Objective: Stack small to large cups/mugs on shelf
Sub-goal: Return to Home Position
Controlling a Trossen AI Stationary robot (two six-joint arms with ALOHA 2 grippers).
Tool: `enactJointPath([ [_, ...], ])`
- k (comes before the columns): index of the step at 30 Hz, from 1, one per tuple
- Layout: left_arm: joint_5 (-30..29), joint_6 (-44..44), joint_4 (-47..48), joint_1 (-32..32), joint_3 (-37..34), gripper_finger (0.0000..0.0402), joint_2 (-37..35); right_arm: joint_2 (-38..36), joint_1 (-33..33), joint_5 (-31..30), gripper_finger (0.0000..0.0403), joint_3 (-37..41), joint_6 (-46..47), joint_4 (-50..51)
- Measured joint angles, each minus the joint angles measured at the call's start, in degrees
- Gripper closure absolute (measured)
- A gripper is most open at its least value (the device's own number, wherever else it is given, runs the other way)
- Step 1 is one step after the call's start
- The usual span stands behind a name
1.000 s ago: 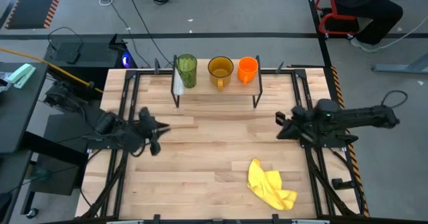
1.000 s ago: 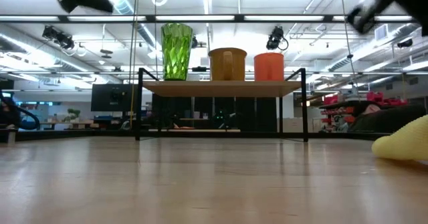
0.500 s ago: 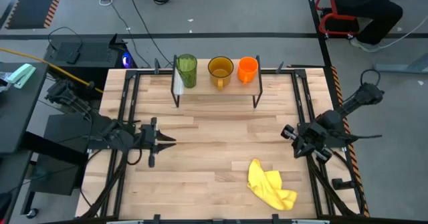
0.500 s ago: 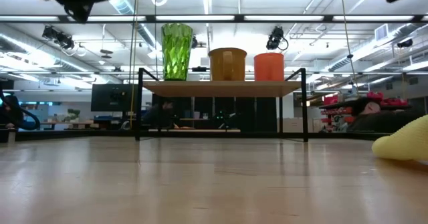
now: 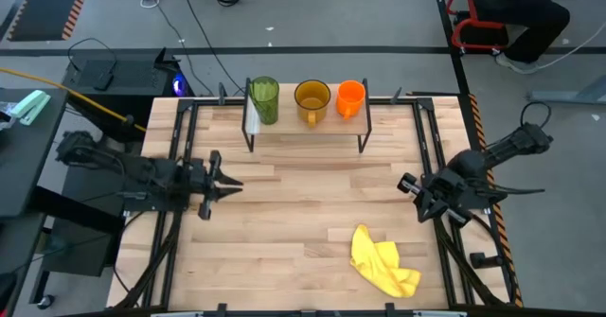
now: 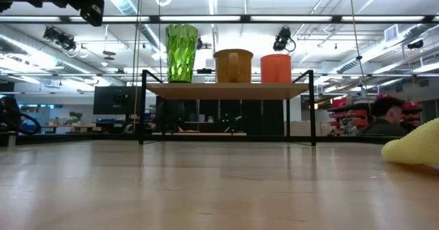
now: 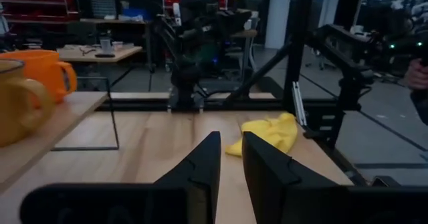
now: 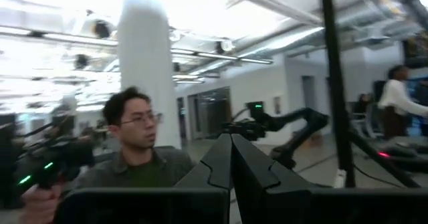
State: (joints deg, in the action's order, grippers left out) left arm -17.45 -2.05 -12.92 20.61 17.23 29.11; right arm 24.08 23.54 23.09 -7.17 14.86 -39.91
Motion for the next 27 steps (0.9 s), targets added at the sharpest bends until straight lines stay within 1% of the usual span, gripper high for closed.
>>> enactJointPath([
  [4,4.3,-0.9,4.4,-5.2,0.0,0.0327,-3.4,-0.4,-4.7,8.1,0.0386,-1.3,1.7,0.0],
  [8,7.3,-1.7,5.2,-9.2,0.0,0.0324,-6.5,-0.8,-9.9,11.3,0.0386,-2.0,4.3,0.1],
  [12,8.8,-1.3,5.8,-11.9,0.0,0.0328,-9.8,-1.7,-14.9,15.6,0.0386,-2.8,6.5,0.0],
  [16,9.2,-1.6,9.6,-13.5,0.0,0.0332,-13.3,-4.1,-19.1,18.8,0.0386,-3.8,9.2,-0.6],
  [21,9.8,-1.9,11.5,-13.8,0.0,0.0328,-16.9,-7.9,-23.5,20.9,0.0386,-4.4,12.0,-0.5],
  [27,10.3,-2.0,14.6,-13.8,-0.2,0.0322,-19.5,-10.3,-28.0,23.1,0.0386,-4.4,15.3,-0.5],
])
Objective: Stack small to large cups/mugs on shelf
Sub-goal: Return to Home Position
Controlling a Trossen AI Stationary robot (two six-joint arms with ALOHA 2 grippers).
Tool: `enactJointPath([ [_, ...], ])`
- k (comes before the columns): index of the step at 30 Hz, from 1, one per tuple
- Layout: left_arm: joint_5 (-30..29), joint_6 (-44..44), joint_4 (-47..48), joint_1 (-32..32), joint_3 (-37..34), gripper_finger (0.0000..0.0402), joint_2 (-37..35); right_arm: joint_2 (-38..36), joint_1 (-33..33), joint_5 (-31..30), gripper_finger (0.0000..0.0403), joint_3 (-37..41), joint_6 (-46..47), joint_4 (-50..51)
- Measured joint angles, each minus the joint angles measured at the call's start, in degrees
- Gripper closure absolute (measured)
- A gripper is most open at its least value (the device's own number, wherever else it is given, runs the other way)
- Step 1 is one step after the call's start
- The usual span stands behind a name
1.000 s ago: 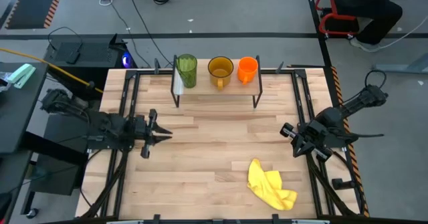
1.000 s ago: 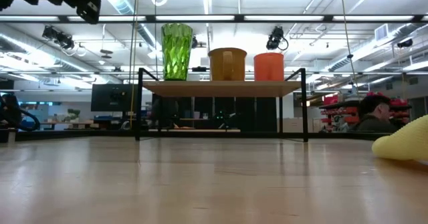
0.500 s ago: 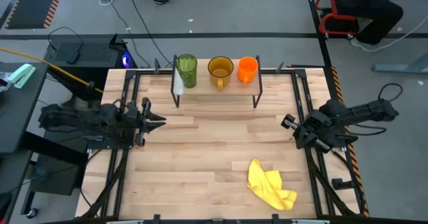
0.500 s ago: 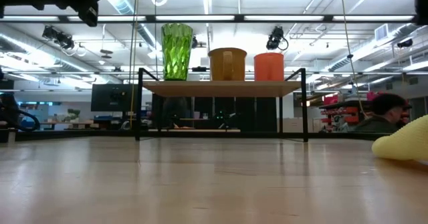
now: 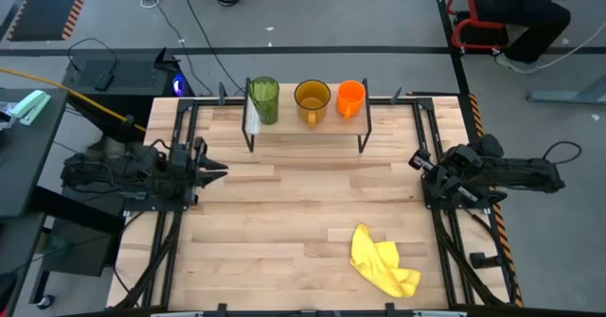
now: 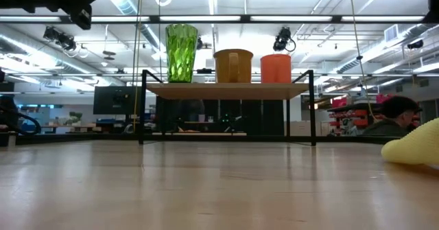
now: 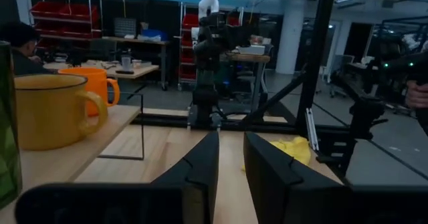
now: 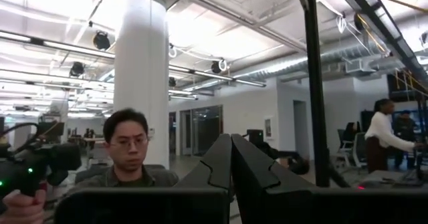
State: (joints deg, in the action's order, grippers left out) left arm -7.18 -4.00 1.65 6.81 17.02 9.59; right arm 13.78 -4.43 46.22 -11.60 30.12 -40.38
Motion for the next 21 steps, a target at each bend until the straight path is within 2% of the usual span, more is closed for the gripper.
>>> enactJointPath([
  [7,0.0,-0.2,-5.4,0.0,-6.5,0.0322,-4.4,-3.4,-5.5,2.3,0.0386,0.0,2.6,-0.8],
  [12,0.0,0.2,-5.2,0.0,-7.0,0.0323,-9.7,-6.2,-8.7,2.3,0.0386,0.0,4.3,-1.6],
  [21,1.1,0.2,-2.6,0.0,-5.8,0.0327,-9.4,-11.1,-10.2,2.5,0.0386,0.0,4.7,-1.6],
])
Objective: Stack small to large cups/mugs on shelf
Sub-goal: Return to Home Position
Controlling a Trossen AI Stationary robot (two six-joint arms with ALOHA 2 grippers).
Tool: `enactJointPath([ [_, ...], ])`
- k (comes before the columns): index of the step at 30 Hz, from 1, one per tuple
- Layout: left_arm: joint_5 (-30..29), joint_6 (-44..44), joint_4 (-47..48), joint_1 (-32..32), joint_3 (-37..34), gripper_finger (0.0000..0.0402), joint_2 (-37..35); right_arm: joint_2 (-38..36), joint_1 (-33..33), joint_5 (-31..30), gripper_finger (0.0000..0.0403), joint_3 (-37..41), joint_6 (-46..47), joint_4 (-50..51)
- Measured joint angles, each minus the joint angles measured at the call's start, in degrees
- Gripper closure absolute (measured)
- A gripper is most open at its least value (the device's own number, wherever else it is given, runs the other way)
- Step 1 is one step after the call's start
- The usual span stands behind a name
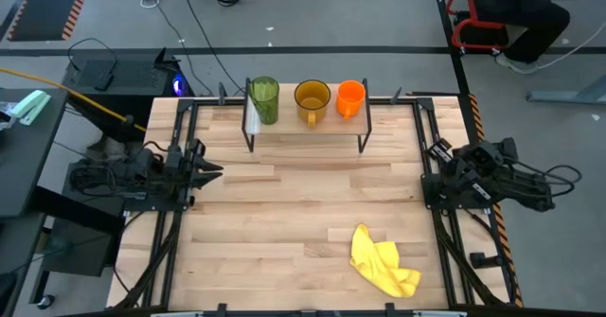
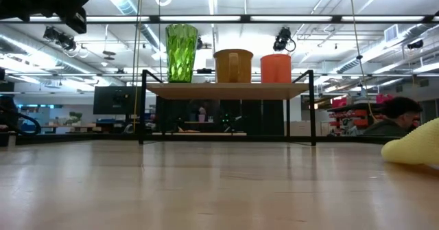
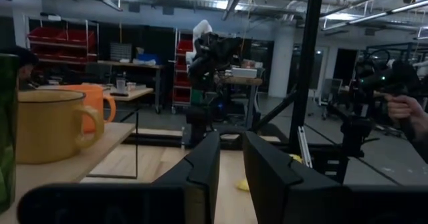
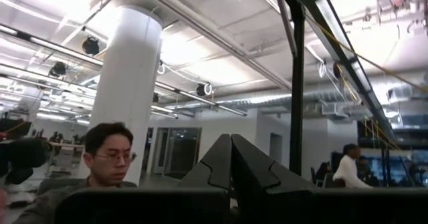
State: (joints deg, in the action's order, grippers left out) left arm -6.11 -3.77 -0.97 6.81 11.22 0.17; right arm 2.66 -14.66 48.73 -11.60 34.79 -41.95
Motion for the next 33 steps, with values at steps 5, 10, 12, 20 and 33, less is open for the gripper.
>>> enactJointPath([
  [5,0.0,-0.3,-0.3,0.1,0.0,0.0321,0.1,-2.6,0.0,-0.1,0.0386,1.0,-0.7,-0.4],
  [10,0.0,-0.1,-0.5,0.2,0.0,0.0322,0.1,-2.6,0.0,-1.1,0.0386,1.6,-0.8,-1.5],
  [12,0.0,-0.1,-0.9,0.2,-0.3,0.0325,0.1,-2.6,0.0,-1.1,0.0386,1.7,-1.3,-1.5],
  [20,0.0,-1.0,-7.9,0.2,-7.1,0.0325,0.1,-2.5,1.1,-5.2,0.0386,6.8,-2.8,-1.1],
  [33,0.0,-1.0,-6.4,0.2,-9.0,0.0327,0.1,-2.5,1.1,-6.3,0.0386,11.1,-8.1,10.2],
])
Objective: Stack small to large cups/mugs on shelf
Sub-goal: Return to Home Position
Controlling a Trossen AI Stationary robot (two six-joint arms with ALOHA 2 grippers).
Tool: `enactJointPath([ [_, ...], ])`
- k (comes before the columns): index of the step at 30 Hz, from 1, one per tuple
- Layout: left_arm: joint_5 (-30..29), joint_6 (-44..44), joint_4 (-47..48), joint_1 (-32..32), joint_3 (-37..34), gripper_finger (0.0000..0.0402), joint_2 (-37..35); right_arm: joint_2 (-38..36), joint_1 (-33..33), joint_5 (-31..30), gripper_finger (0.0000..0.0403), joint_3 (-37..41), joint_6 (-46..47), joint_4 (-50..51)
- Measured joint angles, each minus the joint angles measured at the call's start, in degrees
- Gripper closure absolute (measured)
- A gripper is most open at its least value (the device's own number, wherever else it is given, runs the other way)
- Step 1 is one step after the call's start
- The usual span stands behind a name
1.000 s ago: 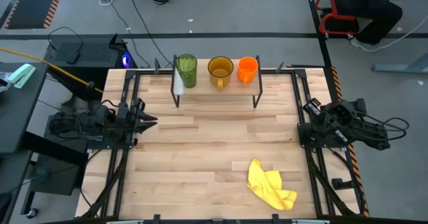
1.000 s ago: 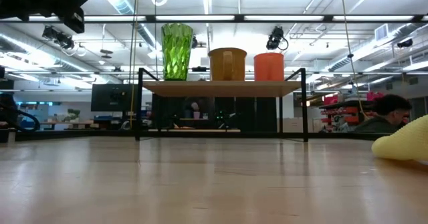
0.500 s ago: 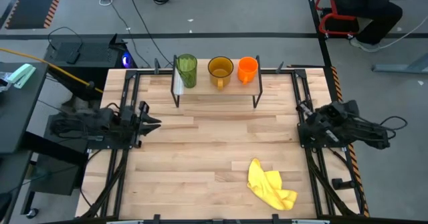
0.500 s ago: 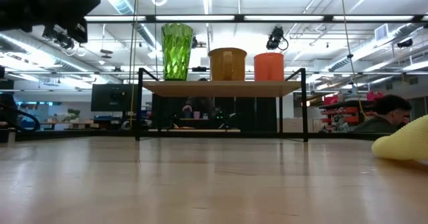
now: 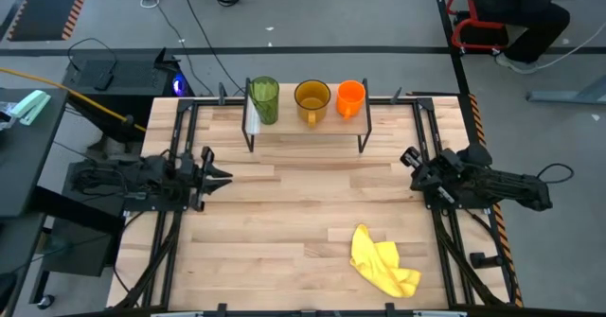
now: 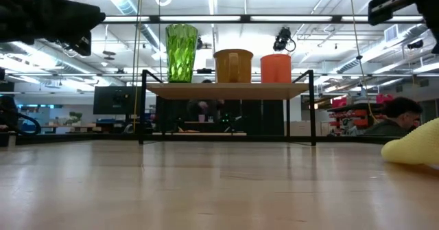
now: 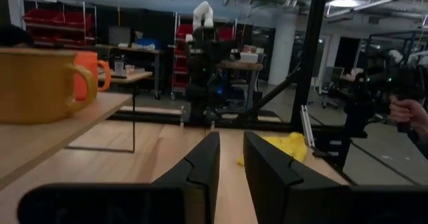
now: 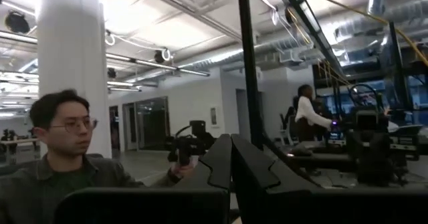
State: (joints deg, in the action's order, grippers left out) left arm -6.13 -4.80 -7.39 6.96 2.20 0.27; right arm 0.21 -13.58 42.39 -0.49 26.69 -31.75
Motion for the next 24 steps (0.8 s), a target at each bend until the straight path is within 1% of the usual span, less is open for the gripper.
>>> enactJointPath([
  [3,0.0,0.0,2.4,0.0,0.0,0.0328,0.0,0.0,0.0,-0.1,0.0386,0.0,-0.7,2.3],
  [7,-0.9,-0.5,6.2,0.0,0.0,0.0322,0.0,0.0,0.0,-0.3,0.0386,0.0,-1.4,8.1],
  [10,-1.7,-0.5,7.2,0.0,0.0,0.032,0.1,0.0,0.0,-0.4,0.0386,0.0,-2.7,11.9],
  [16,-1.5,1.6,10.0,0.0,0.2,0.0326,0.1,0.0,0.0,-0.4,0.0386,0.0,-5.4,16.4],
  [20,-1.6,1.0,10.3,0.0,0.2,0.0328,0.5,0.0,0.0,-0.4,0.0386,0.0,-3.9,18.2],
  [24,-1.6,1.0,9.9,0.0,0.2,0.0324,0.5,0.1,0.0,-0.4,0.0386,0.0,-0.3,18.6],
])
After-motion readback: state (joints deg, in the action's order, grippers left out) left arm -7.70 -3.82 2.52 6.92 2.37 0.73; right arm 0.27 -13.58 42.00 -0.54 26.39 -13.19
